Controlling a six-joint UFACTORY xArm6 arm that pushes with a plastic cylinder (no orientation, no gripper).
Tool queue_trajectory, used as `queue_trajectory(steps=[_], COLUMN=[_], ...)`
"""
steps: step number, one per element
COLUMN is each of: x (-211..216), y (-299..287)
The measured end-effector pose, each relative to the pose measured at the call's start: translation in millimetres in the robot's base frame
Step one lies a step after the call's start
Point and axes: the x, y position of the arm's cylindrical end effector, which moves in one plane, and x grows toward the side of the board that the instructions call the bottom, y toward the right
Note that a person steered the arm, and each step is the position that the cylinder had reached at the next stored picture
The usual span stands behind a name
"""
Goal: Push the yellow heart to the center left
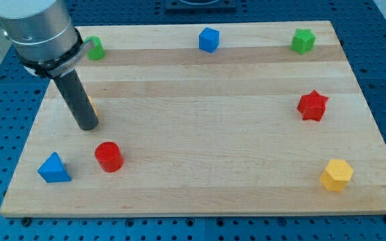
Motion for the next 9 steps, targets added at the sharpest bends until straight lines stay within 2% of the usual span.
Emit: queue_trajectory(steps=[1,4,5,9], x=[-19,-14,17,-6], y=[-9,-11,-18,-23])
